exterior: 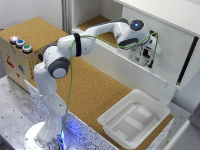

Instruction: Move the door all the way to the left and let go

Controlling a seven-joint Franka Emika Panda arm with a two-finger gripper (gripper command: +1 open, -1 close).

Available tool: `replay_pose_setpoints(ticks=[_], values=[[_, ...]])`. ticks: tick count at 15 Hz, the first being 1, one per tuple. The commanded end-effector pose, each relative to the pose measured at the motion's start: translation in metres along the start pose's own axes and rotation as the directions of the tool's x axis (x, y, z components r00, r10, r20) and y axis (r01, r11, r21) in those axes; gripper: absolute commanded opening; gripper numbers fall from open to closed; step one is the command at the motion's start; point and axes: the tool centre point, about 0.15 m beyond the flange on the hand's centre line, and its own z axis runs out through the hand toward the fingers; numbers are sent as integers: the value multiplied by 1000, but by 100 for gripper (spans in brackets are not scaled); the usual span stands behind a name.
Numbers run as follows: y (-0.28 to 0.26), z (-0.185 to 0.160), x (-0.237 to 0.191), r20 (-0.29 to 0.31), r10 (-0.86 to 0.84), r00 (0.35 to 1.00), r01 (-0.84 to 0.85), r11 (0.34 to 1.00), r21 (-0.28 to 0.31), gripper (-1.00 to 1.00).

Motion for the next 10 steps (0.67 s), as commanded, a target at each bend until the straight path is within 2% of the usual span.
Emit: replay_pose_setpoints(ticks=[1,10], values=[[18,-1,13,40,16,999,-21,993,117,-100],[1,-7,-4,52,51,997,-54,996,73,-100]])
